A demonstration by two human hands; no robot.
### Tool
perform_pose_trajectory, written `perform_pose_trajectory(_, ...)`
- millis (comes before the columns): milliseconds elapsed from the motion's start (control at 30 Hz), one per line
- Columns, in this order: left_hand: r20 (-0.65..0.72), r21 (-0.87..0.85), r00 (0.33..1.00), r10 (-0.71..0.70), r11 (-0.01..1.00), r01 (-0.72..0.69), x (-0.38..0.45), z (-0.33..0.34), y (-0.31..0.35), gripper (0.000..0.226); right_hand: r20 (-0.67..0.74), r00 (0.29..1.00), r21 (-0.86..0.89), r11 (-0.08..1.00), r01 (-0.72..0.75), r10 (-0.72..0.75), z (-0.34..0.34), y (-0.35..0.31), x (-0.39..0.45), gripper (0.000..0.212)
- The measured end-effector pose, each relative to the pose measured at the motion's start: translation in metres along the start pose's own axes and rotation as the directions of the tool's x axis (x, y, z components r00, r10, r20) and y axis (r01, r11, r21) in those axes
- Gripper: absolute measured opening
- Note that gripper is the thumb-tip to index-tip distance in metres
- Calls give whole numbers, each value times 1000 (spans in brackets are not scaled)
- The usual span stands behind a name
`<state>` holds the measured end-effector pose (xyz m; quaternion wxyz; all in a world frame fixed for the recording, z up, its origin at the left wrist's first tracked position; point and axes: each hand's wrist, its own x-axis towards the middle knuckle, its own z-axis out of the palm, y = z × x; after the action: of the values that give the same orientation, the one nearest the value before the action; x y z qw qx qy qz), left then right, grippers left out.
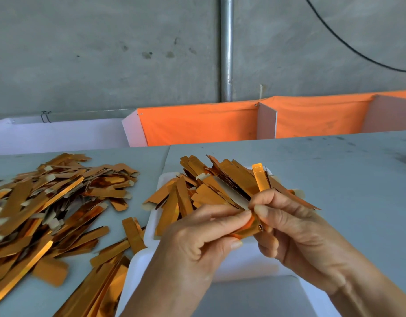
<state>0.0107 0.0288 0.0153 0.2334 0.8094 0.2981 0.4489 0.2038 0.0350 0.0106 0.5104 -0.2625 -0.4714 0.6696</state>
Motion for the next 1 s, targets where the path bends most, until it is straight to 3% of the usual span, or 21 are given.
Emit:
perform_pose_trajectory(233,22,-94,998,-64,993,66,1,1,-1,41,8,1000,67,998,11,-11,5,2,0,42)
perform_pose_trajectory(400,-5,-131,995,-99,987,97,-1,2,3,39,0,999,3,999,46,-46,9,0,-2,44)
perform_pose_trajectory(533,-31,-84,986,-165,983,162,-2,3,8,53,68,992,9,994,-105,104,9,0,-6,62)
perform_pose_trajectory(667,-66,36,991,-113,993,116,0,6,13,58,85,962,32,964,-265,261,5,0,-4,90)
perform_pose_trajectory(733,-44,86,992,-117,989,121,1,7,14,60,91,955,57,956,-286,281,2,-2,-2,88)
perform_pose_trajectory(833,3,89,994,-113,990,112,2,9,14,67,216,942,47,960,-275,259,2,-4,-2,71)
perform_pose_trajectory(900,59,49,992,-115,993,112,1,11,16,69,259,937,62,964,-259,235,4,-3,-1,58)
perform_pose_trajectory(1000,128,-272,989,-74,956,107,1,5,18,65,142,968,53,974,-219,209,8,0,2,65)
